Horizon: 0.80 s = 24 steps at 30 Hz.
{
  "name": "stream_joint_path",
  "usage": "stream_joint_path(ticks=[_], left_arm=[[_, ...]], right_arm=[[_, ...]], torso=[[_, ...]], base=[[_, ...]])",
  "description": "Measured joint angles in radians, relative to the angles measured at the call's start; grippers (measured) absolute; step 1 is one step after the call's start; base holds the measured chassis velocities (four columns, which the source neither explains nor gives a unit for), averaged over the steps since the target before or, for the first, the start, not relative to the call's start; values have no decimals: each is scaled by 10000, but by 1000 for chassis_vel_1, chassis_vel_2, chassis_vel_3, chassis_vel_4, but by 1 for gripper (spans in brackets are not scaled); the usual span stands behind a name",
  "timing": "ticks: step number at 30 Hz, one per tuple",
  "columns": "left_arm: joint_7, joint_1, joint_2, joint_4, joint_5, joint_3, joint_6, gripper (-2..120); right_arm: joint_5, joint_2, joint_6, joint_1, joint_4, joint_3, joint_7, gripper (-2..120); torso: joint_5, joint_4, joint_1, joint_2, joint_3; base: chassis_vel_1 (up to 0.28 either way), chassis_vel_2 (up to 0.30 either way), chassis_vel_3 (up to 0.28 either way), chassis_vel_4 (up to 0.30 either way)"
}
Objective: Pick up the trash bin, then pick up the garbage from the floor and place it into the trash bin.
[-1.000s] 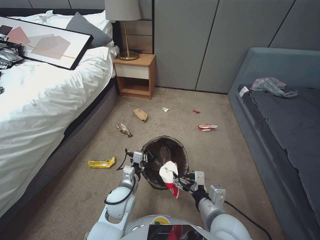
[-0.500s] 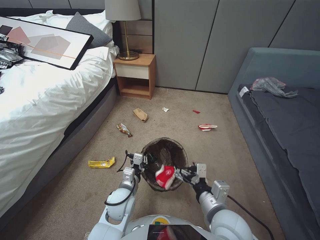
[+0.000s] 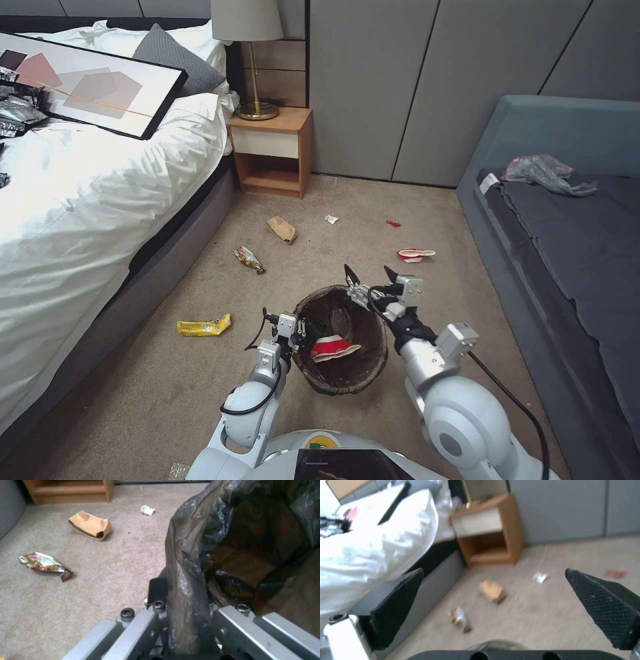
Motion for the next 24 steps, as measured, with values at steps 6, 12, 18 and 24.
stream_joint_path(ticks=[6,12,18,24], left_arm=[[-1,-47,97,78,-40,253,12,0],[-25,-70,155,134,-240,118,21,0],[-217,-61,241,-112,-567,-406,74,0],[-527,-21,194,-457,-766,-682,65,0]], right_arm=[[-463,295,-109,28,7,306,-441,100],[-3094,622,1647,-1302,331,1352,-964,100],[-6732,2002,4457,-1436,-993,3775,-1178,100],[-7205,2924,6579,-2012,-2304,5050,-1260,100]], torso=[[4,4,1,0,1],[0,-2,0,0,0],[3,3,0,0,0],[1,0,0,0,0]], base=[[0,0,0,0],[0,0,0,0],[0,0,0,0],[0,0,0,0]])
